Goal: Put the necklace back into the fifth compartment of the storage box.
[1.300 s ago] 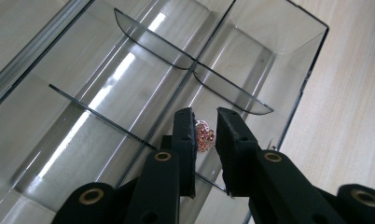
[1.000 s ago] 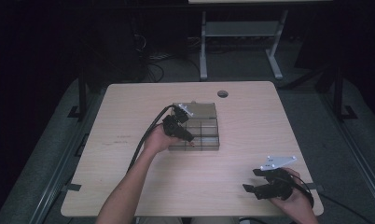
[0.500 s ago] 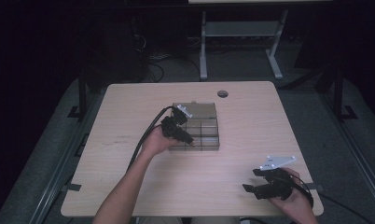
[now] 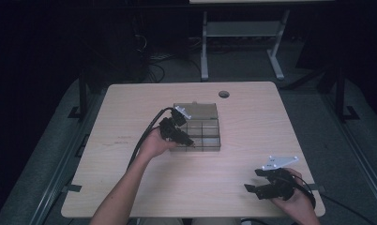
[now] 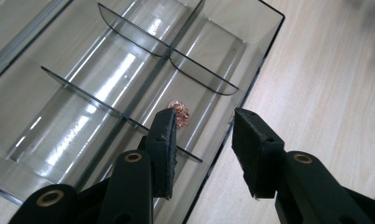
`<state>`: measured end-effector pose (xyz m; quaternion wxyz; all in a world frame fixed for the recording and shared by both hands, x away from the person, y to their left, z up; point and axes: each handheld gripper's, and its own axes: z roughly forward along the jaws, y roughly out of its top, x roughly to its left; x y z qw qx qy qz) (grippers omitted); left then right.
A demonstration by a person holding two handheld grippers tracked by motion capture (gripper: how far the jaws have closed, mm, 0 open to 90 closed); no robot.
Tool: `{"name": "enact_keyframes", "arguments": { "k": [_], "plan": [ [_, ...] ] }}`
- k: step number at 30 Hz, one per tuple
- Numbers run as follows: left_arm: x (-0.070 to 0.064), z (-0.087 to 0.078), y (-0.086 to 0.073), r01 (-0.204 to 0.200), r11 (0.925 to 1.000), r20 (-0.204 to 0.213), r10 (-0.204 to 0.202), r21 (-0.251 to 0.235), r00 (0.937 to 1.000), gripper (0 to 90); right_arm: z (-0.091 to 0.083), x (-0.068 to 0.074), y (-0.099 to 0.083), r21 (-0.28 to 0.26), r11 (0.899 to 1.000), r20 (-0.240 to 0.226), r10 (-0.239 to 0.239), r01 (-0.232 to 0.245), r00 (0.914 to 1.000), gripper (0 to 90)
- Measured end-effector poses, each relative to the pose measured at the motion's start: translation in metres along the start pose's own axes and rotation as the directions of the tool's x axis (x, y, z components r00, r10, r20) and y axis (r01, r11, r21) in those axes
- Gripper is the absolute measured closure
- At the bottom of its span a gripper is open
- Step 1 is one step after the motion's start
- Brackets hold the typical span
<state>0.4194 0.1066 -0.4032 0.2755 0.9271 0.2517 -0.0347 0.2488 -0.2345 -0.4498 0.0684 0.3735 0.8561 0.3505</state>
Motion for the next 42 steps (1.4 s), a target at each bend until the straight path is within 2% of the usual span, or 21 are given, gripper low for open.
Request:
{"name": "enact_keyframes", "arguments": {
  "k": [8, 14, 26, 32, 42],
  "plan": [
    [-0.005, -0.005, -0.003, -0.009, 1.0000, 0.004, 0.009, -0.004, 1.0000, 55.9, 0.000, 0.000, 0.000, 0.002, 1.000, 0.001, -0.001, 0.001, 1.0000, 26.9],
    [-0.008, -0.010, -0.007, 0.002, 0.9998, 0.006, -0.002, -0.017, 1.0000, 51.6, 0.000, -0.001, 0.000, 0.001, 1.000, 0.003, 0.008, -0.008, 1.0000, 26.9],
    [-0.011, -0.015, -0.017, 0.003, 0.9997, 0.024, -0.003, -0.026, 0.9997, 41.7, 0.002, -0.001, 0.000, 0.006, 1.000, 0.002, -0.004, 0.004, 1.0000, 26.8],
    [-0.015, -0.019, -0.021, -0.006, 0.9997, 0.024, 0.007, -0.023, 0.9997, 37.2, 0.002, -0.001, -0.001, 0.011, 1.000, 0.005, 0.000, 0.000, 1.0000, 26.9],
    [-0.020, -0.022, -0.031, -0.006, 0.9989, 0.015, 0.006, -0.046, 0.9999, 30.6, 0.002, -0.001, -0.001, 0.016, 1.000, 0.008, 0.000, -0.001, 1.0000, 26.8]
  ]
}}
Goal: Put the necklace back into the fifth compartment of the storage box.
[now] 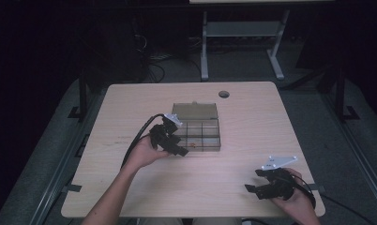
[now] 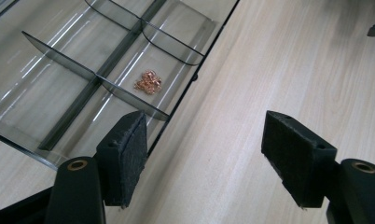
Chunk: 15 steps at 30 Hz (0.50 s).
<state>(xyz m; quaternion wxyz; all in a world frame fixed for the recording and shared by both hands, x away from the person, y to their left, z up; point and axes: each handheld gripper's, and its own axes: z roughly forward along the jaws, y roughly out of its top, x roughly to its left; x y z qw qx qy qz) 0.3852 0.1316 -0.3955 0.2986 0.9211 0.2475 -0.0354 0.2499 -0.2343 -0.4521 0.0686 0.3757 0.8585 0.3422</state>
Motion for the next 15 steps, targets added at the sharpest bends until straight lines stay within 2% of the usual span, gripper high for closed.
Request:
{"name": "enact_keyframes", "arguments": {
  "k": [15],
  "plan": [
    [-0.0071, -0.0083, -0.0097, -0.005, 0.9999, -0.005, 0.005, -0.011, 1.0000, 28.8, 0.0002, -0.0012, -0.0002, 0.000, 1.000, 0.001, 0.005, -0.005, 1.0000, 26.2]
  ]
}}
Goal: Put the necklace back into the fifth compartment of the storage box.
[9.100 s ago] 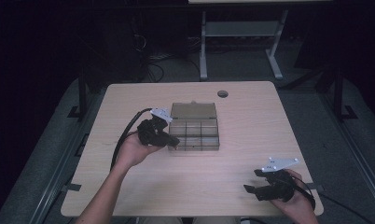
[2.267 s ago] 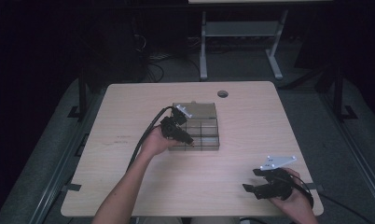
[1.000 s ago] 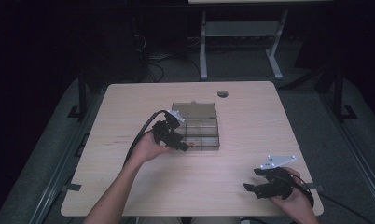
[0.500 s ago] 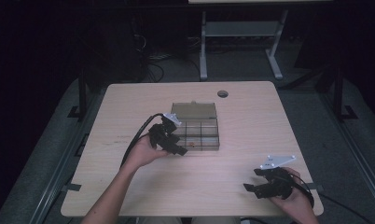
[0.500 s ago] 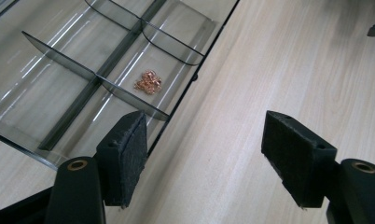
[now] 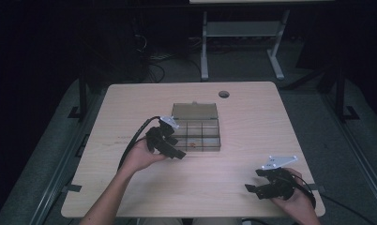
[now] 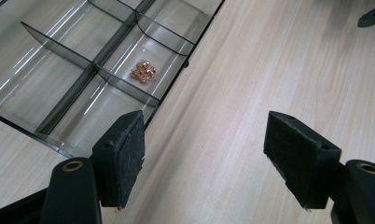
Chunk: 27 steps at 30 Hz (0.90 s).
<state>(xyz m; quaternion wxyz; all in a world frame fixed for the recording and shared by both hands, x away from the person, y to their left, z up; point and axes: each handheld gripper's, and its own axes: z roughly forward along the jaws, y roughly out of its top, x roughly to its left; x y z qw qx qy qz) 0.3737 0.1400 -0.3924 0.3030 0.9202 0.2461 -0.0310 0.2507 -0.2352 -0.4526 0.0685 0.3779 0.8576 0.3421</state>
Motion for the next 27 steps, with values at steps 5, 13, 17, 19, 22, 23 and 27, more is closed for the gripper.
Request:
{"name": "enact_keyframes", "arguments": {
  "k": [5, 13, 17, 19, 22, 23, 27],
  "plan": [
    [-0.002, -0.003, -0.003, -0.004, 1.0000, -0.002, 0.004, 0.000, 1.0000, 28.7, 0.000, 0.000, 0.000, 0.003, 1.000, 0.002, 0.000, 0.000, 1.0000, 26.2],
    [-0.006, -0.008, -0.007, -0.009, 0.9999, -0.004, 0.009, -0.006, 1.0000, 28.6, 0.000, -0.001, 0.000, 0.003, 1.000, 0.003, 0.002, -0.002, 1.0000, 26.2],
    [-0.008, -0.009, -0.010, -0.010, 0.9999, -0.003, 0.010, -0.002, 0.9999, 28.4, 0.000, -0.001, 0.000, 0.004, 1.000, 0.003, 0.003, -0.003, 1.0000, 26.2],
    [-0.009, -0.010, -0.011, -0.012, 0.9999, -0.003, 0.012, -0.003, 0.9999, 28.3, 0.000, 0.000, 0.000, 0.006, 1.000, 0.002, 0.007, -0.007, 1.0000, 26.2],
    [-0.011, -0.012, -0.013, -0.012, 0.9999, -0.002, 0.012, -0.008, 0.9999, 28.2, 0.000, -0.001, 0.000, 0.007, 1.000, 0.002, 0.006, -0.006, 1.0000, 26.2],
    [-0.011, -0.012, -0.014, -0.013, 0.9999, -0.003, 0.013, -0.007, 0.9999, 28.2, 0.000, 0.000, 0.000, 0.007, 1.000, 0.002, 0.009, -0.009, 1.0000, 26.2],
    [-0.011, -0.014, -0.019, -0.006, 0.9999, -0.003, 0.006, -0.015, 1.0000, 28.2, 0.001, -0.001, 0.000, 0.008, 1.000, 0.004, 0.001, -0.001, 1.0000, 26.2]
  ]
}}
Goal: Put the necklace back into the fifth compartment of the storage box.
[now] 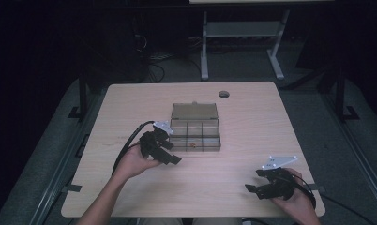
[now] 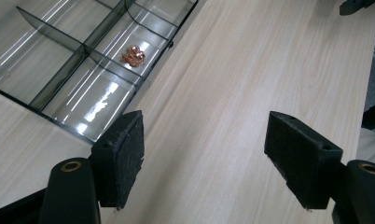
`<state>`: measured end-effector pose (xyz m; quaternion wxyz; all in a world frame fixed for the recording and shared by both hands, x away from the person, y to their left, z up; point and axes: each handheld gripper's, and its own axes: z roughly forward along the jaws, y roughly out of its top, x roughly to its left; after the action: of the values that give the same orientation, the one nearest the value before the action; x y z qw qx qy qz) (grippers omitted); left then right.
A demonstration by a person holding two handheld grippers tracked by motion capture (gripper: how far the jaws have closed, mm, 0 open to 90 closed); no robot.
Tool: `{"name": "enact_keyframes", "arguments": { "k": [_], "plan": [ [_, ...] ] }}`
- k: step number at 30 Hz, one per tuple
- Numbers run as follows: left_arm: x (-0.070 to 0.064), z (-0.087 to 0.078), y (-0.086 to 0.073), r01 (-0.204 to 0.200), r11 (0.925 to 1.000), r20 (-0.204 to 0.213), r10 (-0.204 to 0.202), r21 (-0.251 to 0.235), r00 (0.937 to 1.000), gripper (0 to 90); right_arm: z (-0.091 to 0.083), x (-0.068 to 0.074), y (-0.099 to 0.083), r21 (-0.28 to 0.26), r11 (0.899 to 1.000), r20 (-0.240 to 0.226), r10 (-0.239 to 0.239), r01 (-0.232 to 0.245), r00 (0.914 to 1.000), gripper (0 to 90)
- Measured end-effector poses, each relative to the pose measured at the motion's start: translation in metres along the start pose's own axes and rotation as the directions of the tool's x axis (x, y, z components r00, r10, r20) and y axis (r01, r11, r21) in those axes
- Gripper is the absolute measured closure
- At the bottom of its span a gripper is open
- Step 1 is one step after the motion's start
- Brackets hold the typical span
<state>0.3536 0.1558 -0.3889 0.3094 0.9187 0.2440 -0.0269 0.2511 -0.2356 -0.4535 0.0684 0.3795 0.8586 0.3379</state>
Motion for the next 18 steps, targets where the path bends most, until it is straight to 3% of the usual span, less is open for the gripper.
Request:
{"name": "enact_keyframes", "arguments": {
  "k": [18],
  "plan": [
    [-0.005, -0.008, -0.028, 0.016, 0.9999, -0.013, -0.016, 0.001, 0.9998, 28.2, 0.001, 0.001, 0.000, 0.007, 1.000, 0.002, 0.005, -0.005, 1.0000, 26.2]
  ]
}}
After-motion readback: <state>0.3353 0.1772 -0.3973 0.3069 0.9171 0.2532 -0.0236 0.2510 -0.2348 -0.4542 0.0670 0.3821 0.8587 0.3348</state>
